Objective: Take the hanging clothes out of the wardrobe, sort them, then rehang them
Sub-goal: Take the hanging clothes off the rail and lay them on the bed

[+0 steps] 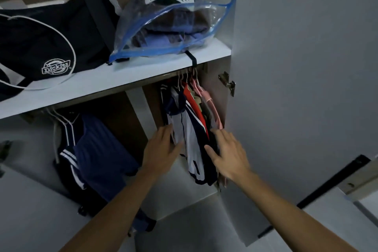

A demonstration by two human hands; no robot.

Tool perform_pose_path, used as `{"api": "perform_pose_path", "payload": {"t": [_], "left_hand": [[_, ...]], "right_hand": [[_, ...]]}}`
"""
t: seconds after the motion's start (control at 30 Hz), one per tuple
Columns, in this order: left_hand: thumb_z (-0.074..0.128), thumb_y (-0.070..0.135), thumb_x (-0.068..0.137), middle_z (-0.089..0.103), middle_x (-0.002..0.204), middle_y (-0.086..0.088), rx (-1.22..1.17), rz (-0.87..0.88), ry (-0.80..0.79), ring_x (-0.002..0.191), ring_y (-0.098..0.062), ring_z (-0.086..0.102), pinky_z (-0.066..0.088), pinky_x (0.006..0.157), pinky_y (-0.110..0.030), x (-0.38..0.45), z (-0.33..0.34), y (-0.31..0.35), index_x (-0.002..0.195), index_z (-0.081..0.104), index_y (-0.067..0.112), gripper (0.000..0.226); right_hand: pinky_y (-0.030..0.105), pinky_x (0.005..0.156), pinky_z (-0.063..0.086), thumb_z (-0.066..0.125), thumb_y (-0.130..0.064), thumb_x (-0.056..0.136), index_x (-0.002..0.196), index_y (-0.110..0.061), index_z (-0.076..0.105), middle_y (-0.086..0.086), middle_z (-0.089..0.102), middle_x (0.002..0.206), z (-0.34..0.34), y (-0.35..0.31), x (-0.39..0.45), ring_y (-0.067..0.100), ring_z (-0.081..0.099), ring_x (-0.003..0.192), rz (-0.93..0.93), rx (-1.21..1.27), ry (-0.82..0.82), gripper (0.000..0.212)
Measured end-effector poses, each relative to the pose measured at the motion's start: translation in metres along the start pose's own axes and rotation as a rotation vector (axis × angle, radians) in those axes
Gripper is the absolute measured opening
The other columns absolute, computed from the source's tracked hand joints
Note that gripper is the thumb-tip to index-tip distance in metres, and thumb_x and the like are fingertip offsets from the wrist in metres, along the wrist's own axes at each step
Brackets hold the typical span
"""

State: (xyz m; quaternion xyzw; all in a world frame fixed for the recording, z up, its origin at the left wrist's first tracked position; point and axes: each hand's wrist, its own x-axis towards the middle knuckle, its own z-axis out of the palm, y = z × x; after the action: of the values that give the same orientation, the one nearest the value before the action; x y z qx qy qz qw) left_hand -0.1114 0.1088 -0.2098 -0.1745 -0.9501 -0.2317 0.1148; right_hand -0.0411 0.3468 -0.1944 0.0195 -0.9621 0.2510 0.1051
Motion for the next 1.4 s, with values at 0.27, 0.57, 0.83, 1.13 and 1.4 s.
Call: {"api": "perform_pose_path", "payload": {"t": [0.27, 0.57, 0.83, 1.13, 1.4], "left_hand": [[0.032, 0.075, 0.099, 0.043, 0.155, -0.007, -0.034, -0.031, -0.052, 0.138, -0.025, 0.045, 0.048, 0.108, -0.050, 0.084, 0.008, -0.043, 0.163, 0.027, 0.021, 0.083], [0.054, 0.065, 0.098, 0.030, 0.163, -0.010, -0.027, -0.013, -0.120, 0.147, -0.030, 0.033, 0.041, 0.109, -0.045, 0.191, 0.041, -0.075, 0.162, 0.026, 0.015, 0.086], [0.054, 0.081, 0.088, 0.029, 0.166, -0.014, -0.042, 0.000, -0.139, 0.148, -0.037, 0.037, 0.041, 0.115, -0.049, 0.268, 0.066, -0.110, 0.164, 0.026, 0.018, 0.102], [0.064, 0.080, 0.082, 0.058, 0.143, -0.013, -0.181, 0.115, -0.005, 0.127, -0.034, 0.060, 0.054, 0.096, -0.043, 0.286, 0.093, -0.122, 0.155, 0.030, 0.016, 0.103], [0.059, 0.079, 0.085, 0.055, 0.144, -0.017, -0.142, 0.146, 0.040, 0.132, -0.036, 0.052, 0.050, 0.101, -0.047, 0.291, 0.093, -0.129, 0.150, 0.041, 0.012, 0.095]], "right_hand": [[0.040, 0.099, 0.048, 0.048, -0.049, 0.105, 0.148, -0.023, 0.041, 0.000, 0.055, 0.136, 0.022, -0.004, 0.063, 0.022, 0.052, 0.124, -0.035, 0.010, 0.002, 0.050], [0.043, 0.100, 0.049, 0.049, -0.043, 0.105, 0.144, -0.021, 0.042, 0.002, 0.052, 0.135, 0.073, -0.007, 0.128, 0.025, 0.050, 0.123, 0.027, -0.045, 0.057, 0.046], [0.045, 0.088, 0.049, 0.056, -0.038, 0.101, 0.134, -0.013, 0.052, 0.009, 0.057, 0.130, 0.121, -0.018, 0.183, 0.031, 0.056, 0.111, 0.031, -0.256, 0.146, 0.041], [0.044, 0.075, 0.044, 0.067, -0.016, 0.087, 0.103, -0.013, 0.061, 0.007, 0.070, 0.111, 0.148, 0.012, 0.217, 0.036, 0.053, 0.109, 0.096, -0.363, 0.250, 0.017], [0.048, 0.084, 0.047, 0.062, -0.002, 0.077, 0.099, -0.012, 0.060, 0.009, 0.071, 0.110, 0.141, 0.032, 0.237, 0.039, 0.053, 0.110, 0.147, -0.396, 0.260, 0.024]]}}
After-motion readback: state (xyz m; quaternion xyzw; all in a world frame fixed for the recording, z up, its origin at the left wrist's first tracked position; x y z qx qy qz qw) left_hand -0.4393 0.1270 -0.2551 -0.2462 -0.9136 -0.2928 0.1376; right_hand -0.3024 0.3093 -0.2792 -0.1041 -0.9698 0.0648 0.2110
